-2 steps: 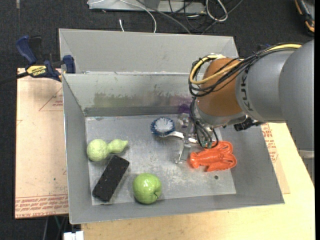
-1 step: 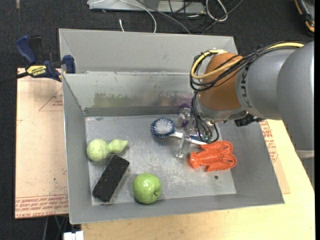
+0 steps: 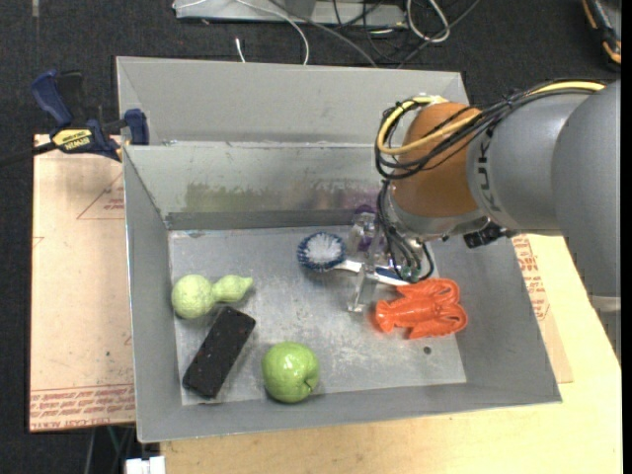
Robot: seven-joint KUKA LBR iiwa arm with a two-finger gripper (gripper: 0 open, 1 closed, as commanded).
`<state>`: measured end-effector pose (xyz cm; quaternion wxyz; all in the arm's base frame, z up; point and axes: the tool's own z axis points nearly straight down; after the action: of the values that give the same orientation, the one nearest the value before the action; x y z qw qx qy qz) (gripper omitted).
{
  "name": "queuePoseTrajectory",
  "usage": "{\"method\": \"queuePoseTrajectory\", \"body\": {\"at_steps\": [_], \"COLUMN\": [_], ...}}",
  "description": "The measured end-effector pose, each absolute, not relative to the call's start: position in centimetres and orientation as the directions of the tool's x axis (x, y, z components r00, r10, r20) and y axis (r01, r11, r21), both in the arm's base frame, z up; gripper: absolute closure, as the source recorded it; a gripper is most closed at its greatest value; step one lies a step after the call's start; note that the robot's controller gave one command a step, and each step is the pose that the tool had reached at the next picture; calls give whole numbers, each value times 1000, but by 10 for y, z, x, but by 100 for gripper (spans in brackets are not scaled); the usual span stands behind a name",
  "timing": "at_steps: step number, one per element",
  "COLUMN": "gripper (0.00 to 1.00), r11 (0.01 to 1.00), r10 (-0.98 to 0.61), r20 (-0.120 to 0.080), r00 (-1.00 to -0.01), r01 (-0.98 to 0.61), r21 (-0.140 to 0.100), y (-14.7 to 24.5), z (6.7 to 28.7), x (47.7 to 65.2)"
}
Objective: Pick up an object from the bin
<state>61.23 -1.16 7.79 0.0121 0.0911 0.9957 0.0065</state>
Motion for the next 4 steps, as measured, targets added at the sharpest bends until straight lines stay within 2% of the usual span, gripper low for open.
{"method": "queuePoseTrajectory", "body": {"at_steps": [1, 2, 3, 4], "gripper": [100, 0, 0, 0], "r11": [975, 975, 975, 969], "r10": [220, 220, 220, 247], "r20": [-28, -28, -28, -30], "r00": [-975, -975, -975, -968], "r01": [220, 220, 220, 247], "r21": [17, 17, 17, 19], "y": [-17, -17, -17, -13], "z": [71, 71, 71, 71], "x": [627, 626, 626, 637]}}
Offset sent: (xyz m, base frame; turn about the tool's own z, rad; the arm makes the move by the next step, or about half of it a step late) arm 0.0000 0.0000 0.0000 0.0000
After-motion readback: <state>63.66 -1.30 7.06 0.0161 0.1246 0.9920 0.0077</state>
